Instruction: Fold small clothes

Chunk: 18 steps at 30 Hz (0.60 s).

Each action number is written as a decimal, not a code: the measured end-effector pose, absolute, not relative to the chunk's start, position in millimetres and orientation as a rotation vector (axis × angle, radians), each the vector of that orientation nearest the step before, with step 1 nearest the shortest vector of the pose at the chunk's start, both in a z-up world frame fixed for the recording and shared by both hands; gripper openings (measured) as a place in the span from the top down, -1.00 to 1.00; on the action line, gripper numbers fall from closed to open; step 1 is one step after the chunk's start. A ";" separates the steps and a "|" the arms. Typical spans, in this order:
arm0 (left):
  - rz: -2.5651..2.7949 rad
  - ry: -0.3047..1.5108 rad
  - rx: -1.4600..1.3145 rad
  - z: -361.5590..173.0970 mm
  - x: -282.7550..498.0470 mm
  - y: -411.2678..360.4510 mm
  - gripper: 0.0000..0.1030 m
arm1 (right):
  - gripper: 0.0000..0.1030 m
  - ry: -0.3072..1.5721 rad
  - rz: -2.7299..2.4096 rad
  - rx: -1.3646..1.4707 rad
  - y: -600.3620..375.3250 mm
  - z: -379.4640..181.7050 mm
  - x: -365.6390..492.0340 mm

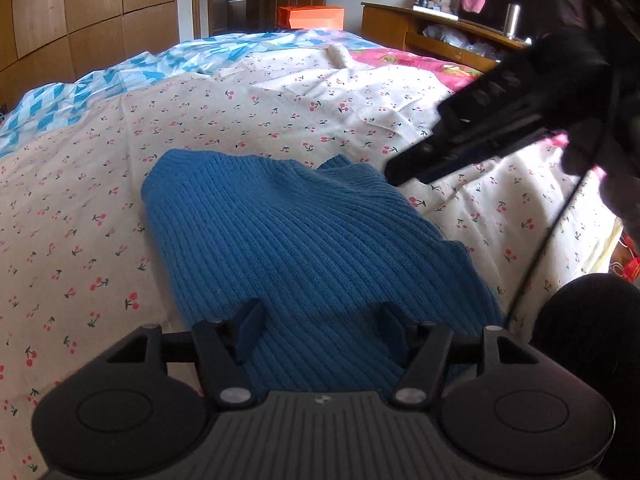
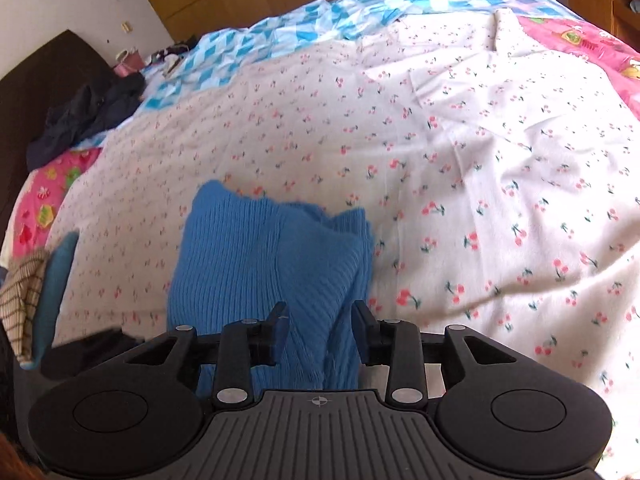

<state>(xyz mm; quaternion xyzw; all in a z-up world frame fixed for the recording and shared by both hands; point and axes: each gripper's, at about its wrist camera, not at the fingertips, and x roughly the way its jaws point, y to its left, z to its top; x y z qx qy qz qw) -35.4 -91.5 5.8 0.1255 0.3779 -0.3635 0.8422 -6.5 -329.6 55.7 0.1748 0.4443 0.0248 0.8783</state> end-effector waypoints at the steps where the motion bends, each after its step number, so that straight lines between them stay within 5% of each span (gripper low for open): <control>1: -0.768 0.794 0.273 5.3 -36.6 -92.4 -0.34 | 0.24 0.921 0.051 0.359 -326.8 50.7 4.4; 5: -0.763 0.777 0.303 4.6 -40.3 -95.6 -0.37 | 0.20 0.949 -0.001 0.266 -313.6 19.4 37.2; 9: -0.773 0.736 0.316 12.8 -44.2 -92.7 -0.37 | 0.82 0.945 -0.064 0.232 -322.8 6.7 25.9; 18: -0.686 0.756 0.262 4.3 -18.7 -88.4 -0.49 | 0.81 0.954 -0.096 0.306 -335.6 0.6 15.7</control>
